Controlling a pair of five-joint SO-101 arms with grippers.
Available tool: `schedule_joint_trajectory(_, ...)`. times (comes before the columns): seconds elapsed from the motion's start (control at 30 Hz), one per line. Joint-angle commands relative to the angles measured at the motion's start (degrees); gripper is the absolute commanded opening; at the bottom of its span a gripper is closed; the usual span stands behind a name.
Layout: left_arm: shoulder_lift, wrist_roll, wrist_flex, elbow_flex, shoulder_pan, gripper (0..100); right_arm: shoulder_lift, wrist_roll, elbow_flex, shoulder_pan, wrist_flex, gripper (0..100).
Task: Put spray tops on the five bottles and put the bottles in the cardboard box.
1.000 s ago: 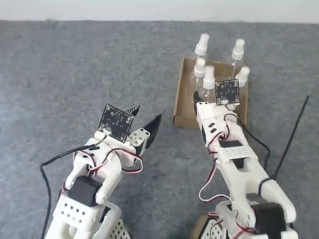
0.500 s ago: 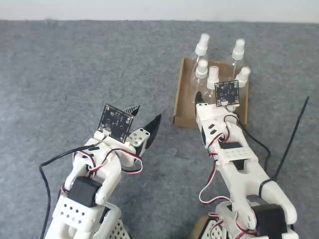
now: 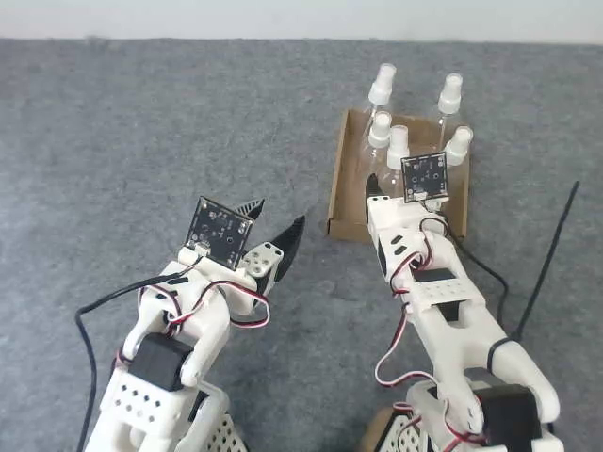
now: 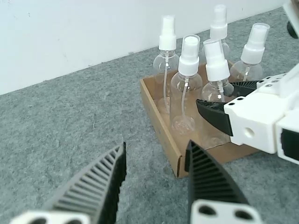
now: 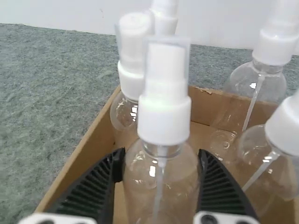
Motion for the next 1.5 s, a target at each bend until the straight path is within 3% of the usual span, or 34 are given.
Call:
schedule_joint_trajectory(0.0, 0.1, -0.4, -1.4, -0.5, -0.3, 18, -1.1, 0.4, 0.3, -0.5, -1.1, 16.0)
schedule_joint_trajectory(0.23, 0.1, -0.4, -1.4, -0.5, -0.3, 18, -1.1, 0.4, 0.3, -0.4, -1.4, 16.0)
schedule_joint_trajectory(0.47, 0.1, -0.4, -1.3, -0.5, -0.3, 18, -1.0, 0.9, 5.1, -0.6, -12.7, 15.7)
schedule_joint_trajectory(1.47, 0.1, -0.4, -1.3, -0.5, -0.4, 18, -0.7, 0.9, 5.3, -0.7, -13.2, 16.1)
